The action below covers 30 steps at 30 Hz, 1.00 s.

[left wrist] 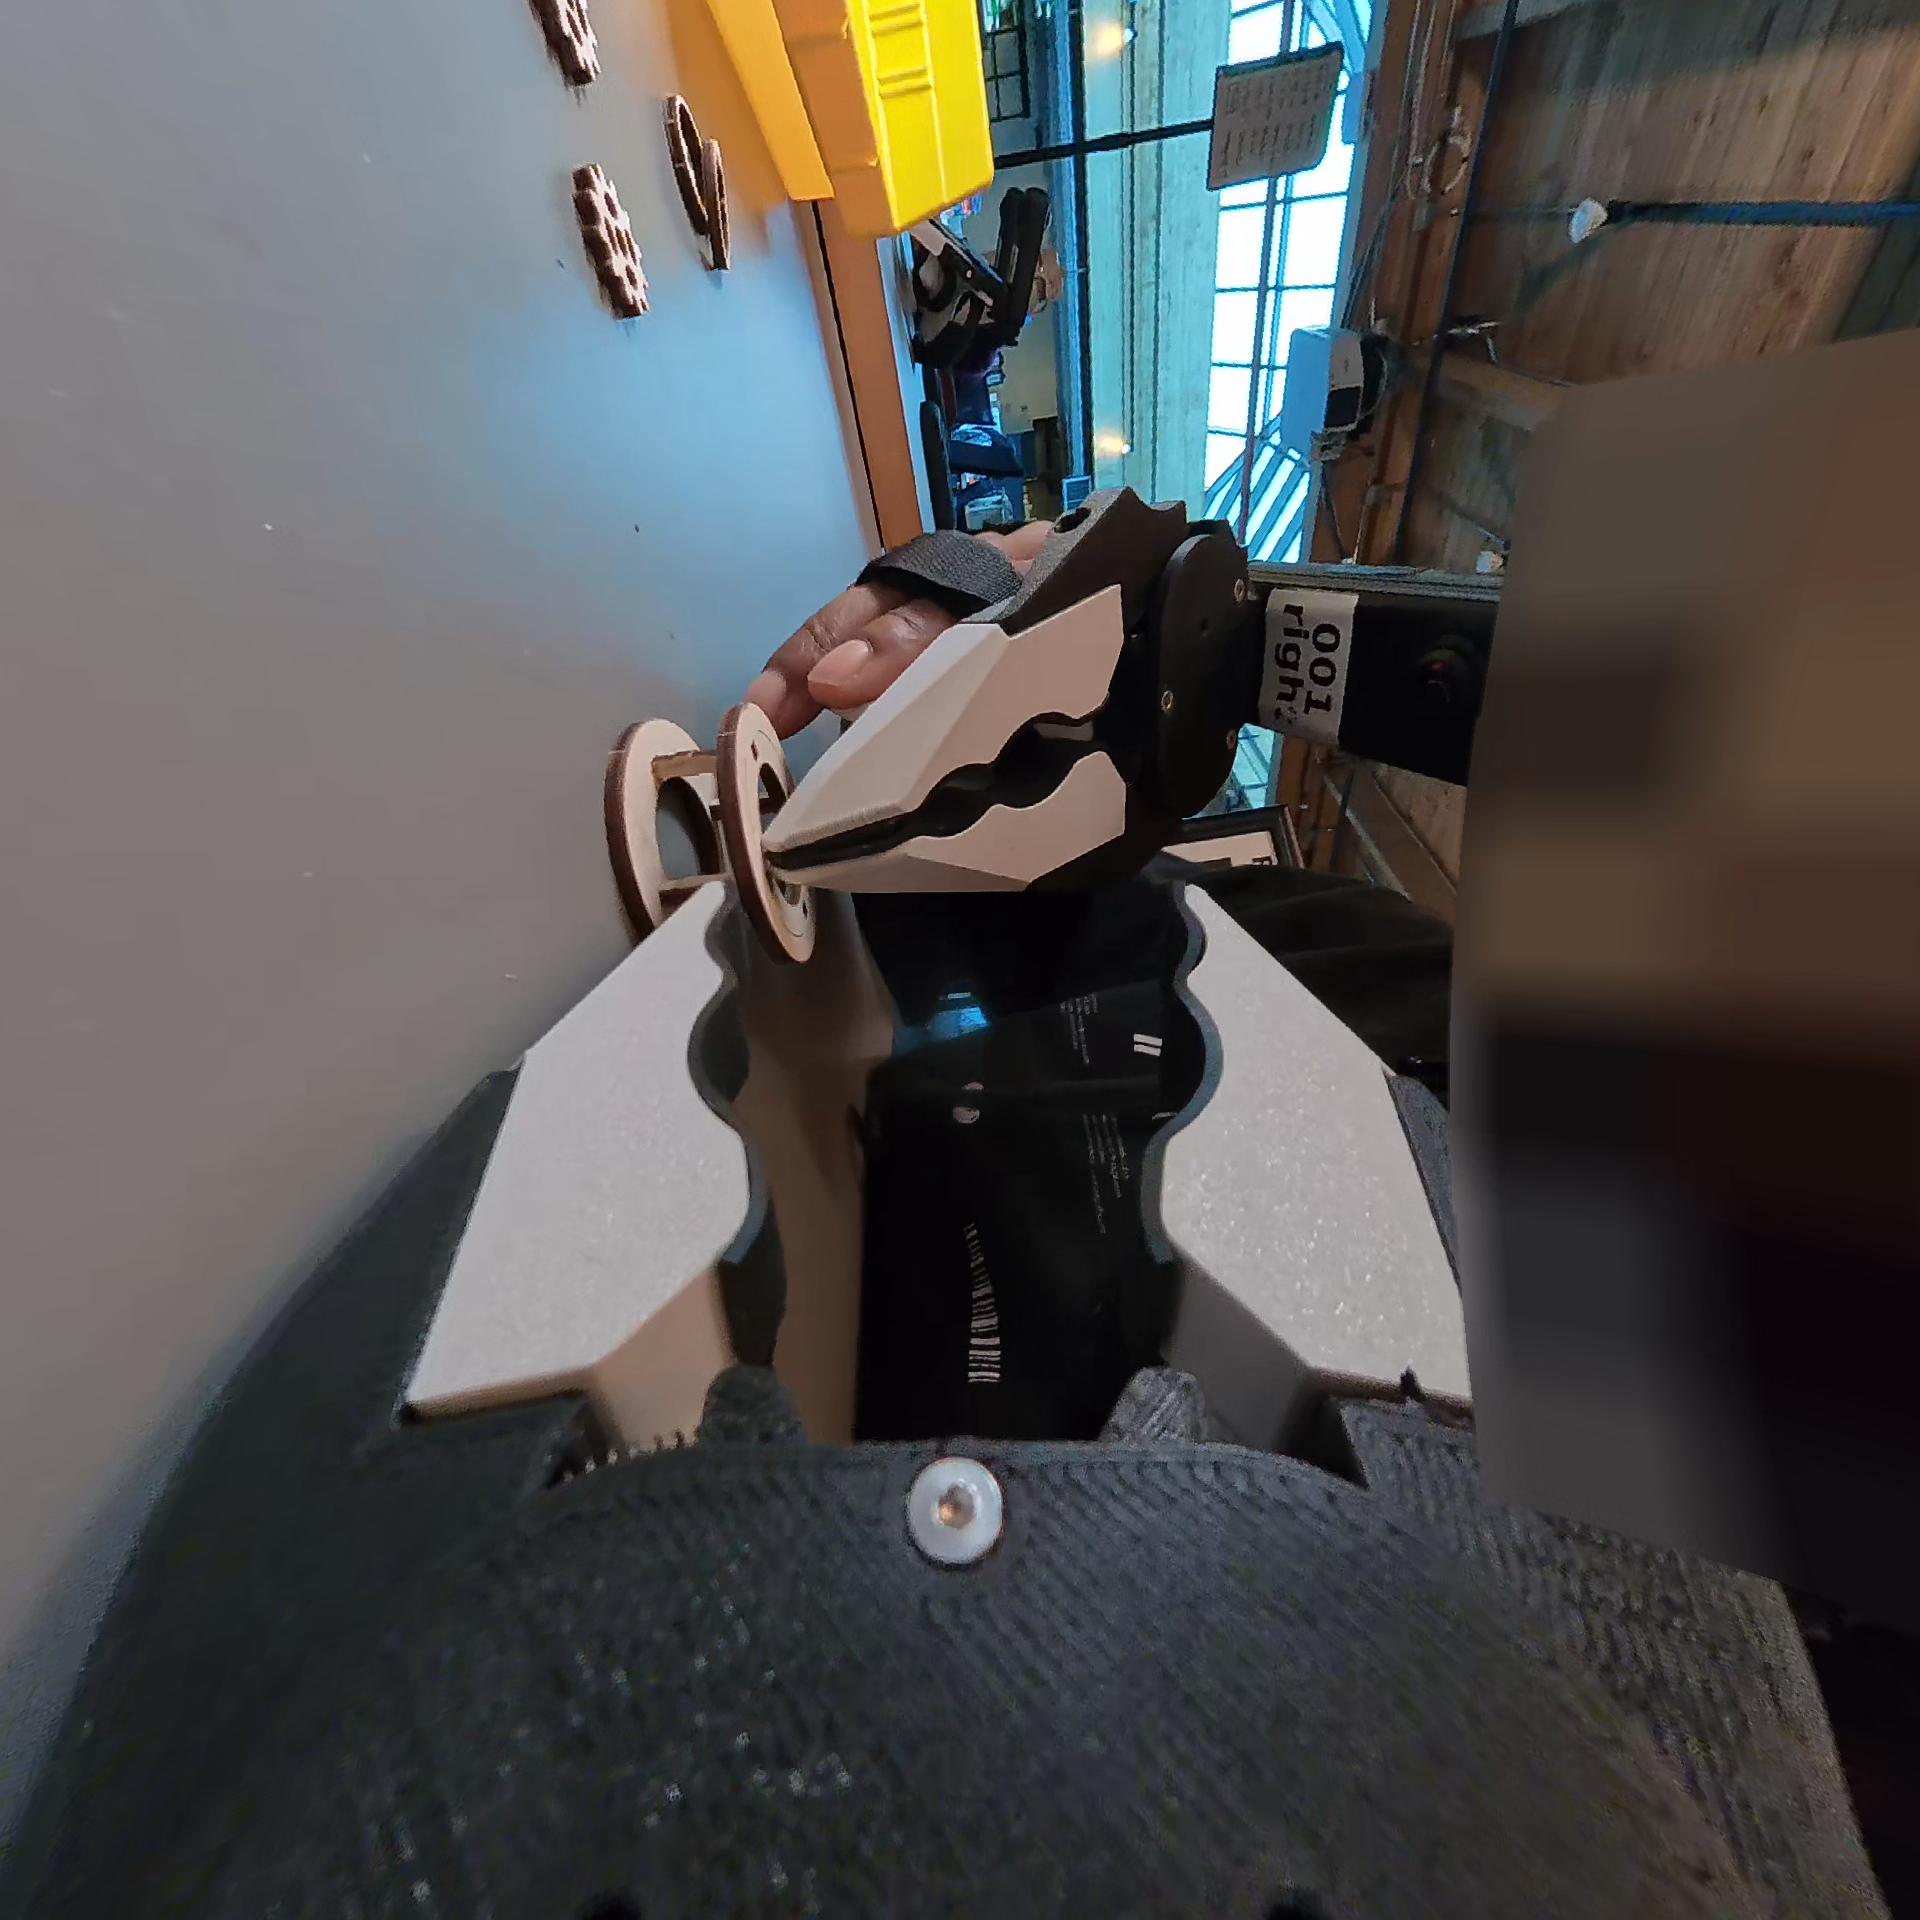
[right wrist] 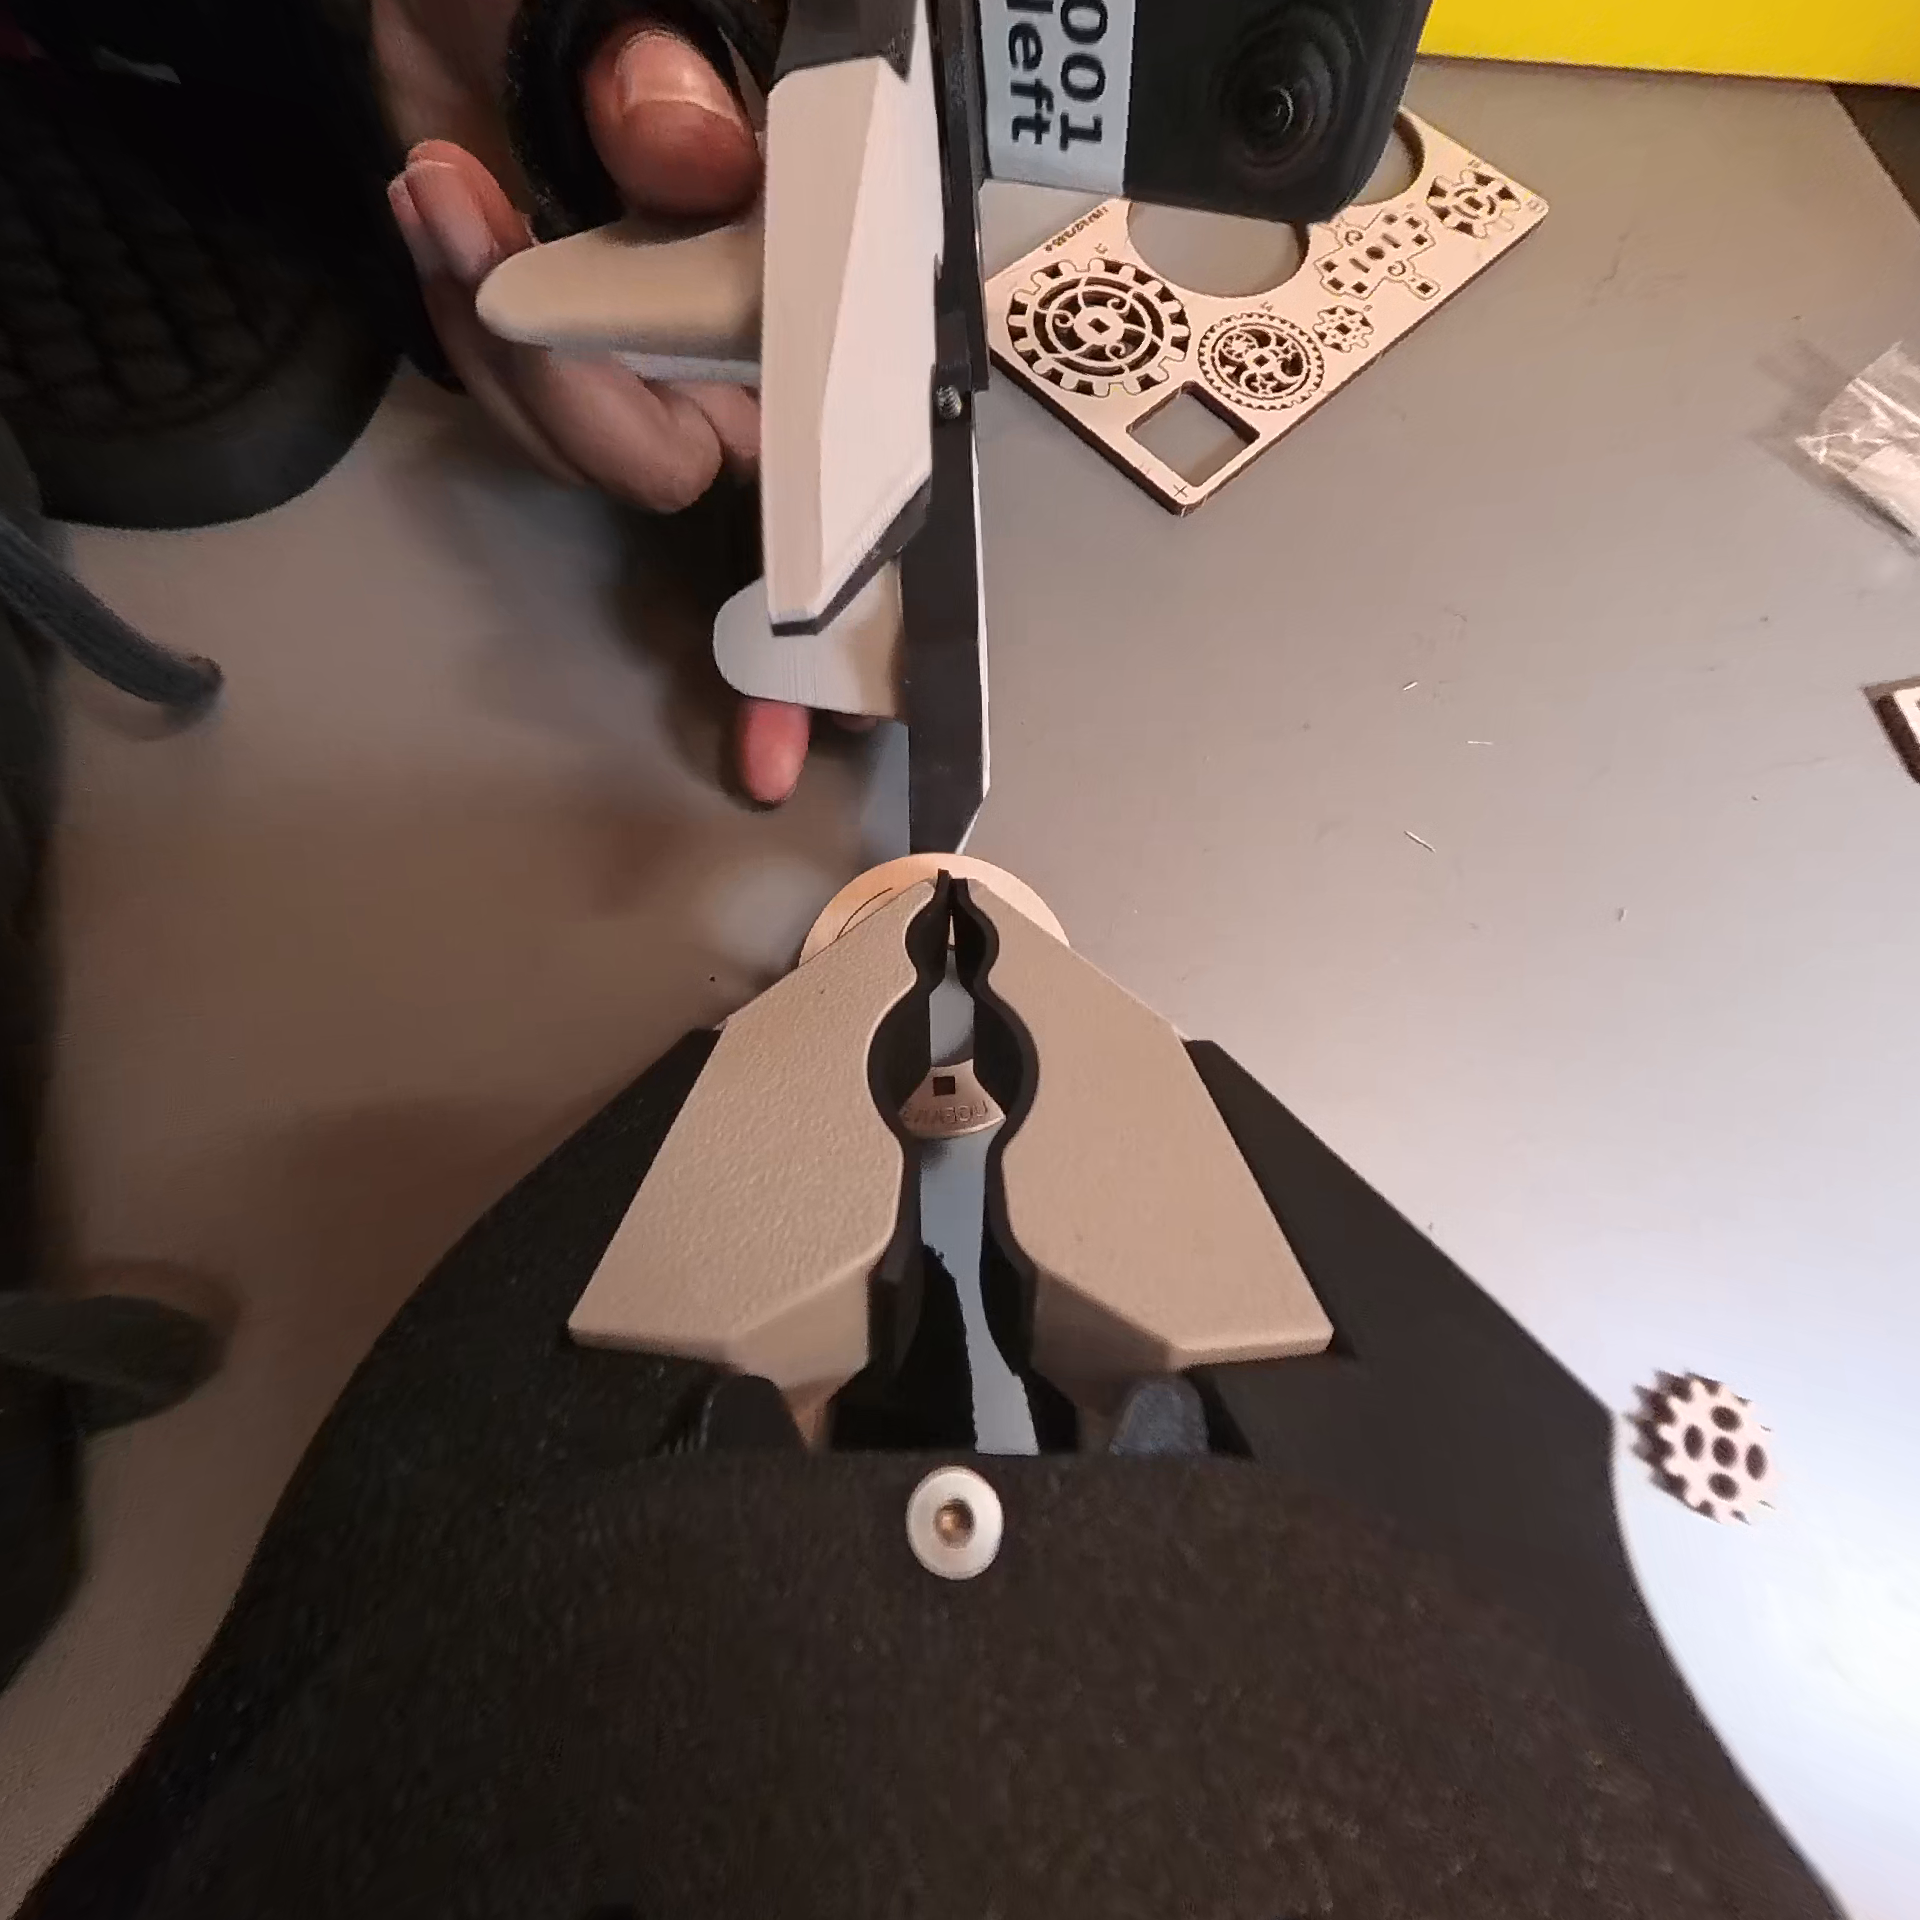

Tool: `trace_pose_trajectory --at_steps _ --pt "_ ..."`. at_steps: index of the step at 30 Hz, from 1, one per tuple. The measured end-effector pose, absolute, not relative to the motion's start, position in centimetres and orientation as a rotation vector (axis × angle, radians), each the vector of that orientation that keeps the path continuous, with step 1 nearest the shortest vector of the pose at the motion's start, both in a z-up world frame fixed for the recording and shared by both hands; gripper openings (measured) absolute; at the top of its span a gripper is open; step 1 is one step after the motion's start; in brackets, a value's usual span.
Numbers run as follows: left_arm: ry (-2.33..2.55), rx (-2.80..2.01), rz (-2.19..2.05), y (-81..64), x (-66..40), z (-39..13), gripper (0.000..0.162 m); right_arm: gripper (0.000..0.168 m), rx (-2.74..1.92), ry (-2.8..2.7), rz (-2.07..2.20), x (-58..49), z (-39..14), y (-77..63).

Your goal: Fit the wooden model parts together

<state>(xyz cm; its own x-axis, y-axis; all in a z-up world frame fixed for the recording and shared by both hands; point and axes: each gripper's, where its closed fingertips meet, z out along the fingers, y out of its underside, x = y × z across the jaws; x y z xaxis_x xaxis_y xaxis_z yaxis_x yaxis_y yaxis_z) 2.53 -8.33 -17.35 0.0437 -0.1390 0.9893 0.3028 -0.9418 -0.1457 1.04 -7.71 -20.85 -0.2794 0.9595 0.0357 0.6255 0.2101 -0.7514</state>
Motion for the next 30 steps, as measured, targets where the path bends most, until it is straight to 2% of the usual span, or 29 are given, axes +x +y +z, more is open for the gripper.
trace_pose_trajectory --at_steps 1,13,17,23,25,30 --pt "-0.179 -2.008 -1.976 -8.3 2.5 -17.3 0.08 0.0 -1.467 -1.978 0.877 1.0 -20.8 -7.7" --pt "-0.32 -1.968 -2.055 -7.9 2.2 -17.2 0.081 0.0 -1.522 -1.943 0.96 1.0 -20.9 -7.7" --pt "-0.274 -2.008 -1.952 -8.1 1.4 -17.4 0.078 0.0 -1.545 -1.938 0.978 1.0 -20.9 -7.7" --pt "-0.053 -2.095 -1.717 -9.4 1.8 -18.2 0.061 0.0 -1.586 -1.943 0.985 1.0 -21.0 -7.7" --pt "0.037 -2.147 -1.595 -9.6 2.4 -19.0 0.048 0.0 -1.597 -1.945 0.992 1.0 -21.0 -7.7" --pt "0.212 -2.262 -1.305 -8.9 2.7 -20.4 0.03 0.0 -1.627 -1.922 1.034 1.0 -20.9 -7.7"
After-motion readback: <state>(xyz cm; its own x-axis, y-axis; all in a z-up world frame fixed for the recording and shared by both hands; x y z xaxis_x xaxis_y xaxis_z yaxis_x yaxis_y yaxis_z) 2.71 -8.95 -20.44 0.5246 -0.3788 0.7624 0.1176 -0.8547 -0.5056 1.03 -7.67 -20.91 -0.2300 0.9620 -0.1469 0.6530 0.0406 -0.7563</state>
